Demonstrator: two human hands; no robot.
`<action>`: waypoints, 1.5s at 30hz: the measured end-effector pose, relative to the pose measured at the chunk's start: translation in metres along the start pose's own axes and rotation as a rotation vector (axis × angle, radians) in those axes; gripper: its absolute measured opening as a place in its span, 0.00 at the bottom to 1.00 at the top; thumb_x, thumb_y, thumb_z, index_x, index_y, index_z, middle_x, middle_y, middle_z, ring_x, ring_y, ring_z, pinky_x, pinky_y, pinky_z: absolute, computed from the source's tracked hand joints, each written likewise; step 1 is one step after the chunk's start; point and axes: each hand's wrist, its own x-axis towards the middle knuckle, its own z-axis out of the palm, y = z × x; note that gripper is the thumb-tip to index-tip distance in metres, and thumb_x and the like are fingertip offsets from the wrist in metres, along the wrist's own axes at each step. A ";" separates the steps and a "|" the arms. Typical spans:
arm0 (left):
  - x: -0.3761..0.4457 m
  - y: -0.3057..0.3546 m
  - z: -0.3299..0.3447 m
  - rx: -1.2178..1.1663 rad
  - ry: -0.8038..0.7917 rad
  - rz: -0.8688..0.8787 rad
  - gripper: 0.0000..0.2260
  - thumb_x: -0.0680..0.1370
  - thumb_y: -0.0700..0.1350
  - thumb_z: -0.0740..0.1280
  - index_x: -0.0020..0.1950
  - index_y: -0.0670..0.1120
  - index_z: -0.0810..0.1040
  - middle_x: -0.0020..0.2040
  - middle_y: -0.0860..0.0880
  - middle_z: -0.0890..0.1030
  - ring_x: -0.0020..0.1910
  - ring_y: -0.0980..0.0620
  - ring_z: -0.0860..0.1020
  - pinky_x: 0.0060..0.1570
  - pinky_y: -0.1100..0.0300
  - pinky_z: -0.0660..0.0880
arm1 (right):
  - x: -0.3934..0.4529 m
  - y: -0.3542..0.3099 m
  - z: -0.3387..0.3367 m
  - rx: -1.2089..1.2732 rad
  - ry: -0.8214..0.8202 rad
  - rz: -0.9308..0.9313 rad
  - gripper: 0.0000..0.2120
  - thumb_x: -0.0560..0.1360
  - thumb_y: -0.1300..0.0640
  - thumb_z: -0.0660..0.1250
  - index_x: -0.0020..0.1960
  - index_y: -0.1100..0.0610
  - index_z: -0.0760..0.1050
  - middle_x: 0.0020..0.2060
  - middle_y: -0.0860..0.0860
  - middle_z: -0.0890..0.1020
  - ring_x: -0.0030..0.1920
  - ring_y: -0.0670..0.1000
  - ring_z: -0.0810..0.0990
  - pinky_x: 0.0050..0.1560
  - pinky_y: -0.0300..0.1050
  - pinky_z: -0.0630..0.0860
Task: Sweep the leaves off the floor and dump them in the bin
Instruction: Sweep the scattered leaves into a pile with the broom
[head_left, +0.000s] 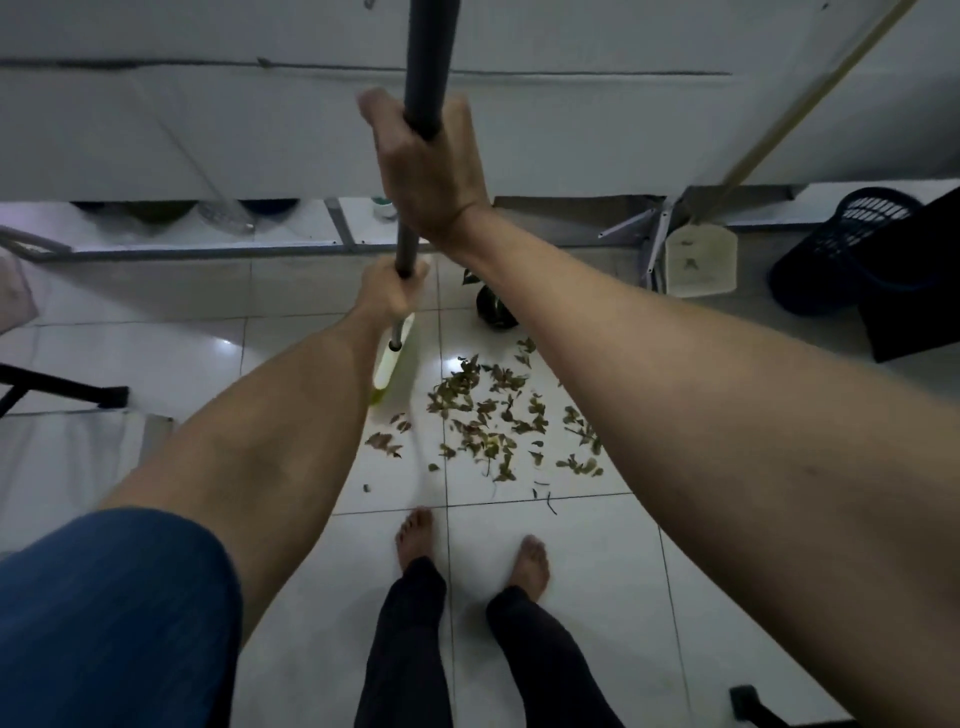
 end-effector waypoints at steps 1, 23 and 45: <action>-0.006 -0.012 -0.006 -0.035 0.040 -0.045 0.11 0.82 0.48 0.64 0.42 0.46 0.74 0.34 0.51 0.74 0.33 0.56 0.72 0.29 0.68 0.69 | -0.004 0.000 0.007 -0.004 -0.045 0.009 0.24 0.78 0.68 0.66 0.28 0.52 0.63 0.21 0.44 0.64 0.22 0.44 0.61 0.25 0.39 0.61; -0.088 -0.122 0.072 -0.261 0.406 -0.430 0.14 0.82 0.50 0.64 0.59 0.42 0.81 0.42 0.47 0.81 0.36 0.52 0.78 0.31 0.65 0.72 | -0.066 0.073 0.013 -0.109 -0.590 0.232 0.25 0.84 0.62 0.61 0.28 0.56 0.65 0.26 0.54 0.66 0.30 0.55 0.66 0.39 0.50 0.68; -0.065 0.028 0.128 -0.129 0.012 -0.172 0.19 0.81 0.55 0.64 0.58 0.41 0.81 0.45 0.45 0.79 0.46 0.46 0.80 0.43 0.59 0.71 | -0.033 0.009 -0.115 -0.058 -0.205 0.125 0.23 0.84 0.63 0.62 0.30 0.54 0.67 0.24 0.50 0.67 0.23 0.49 0.65 0.29 0.46 0.65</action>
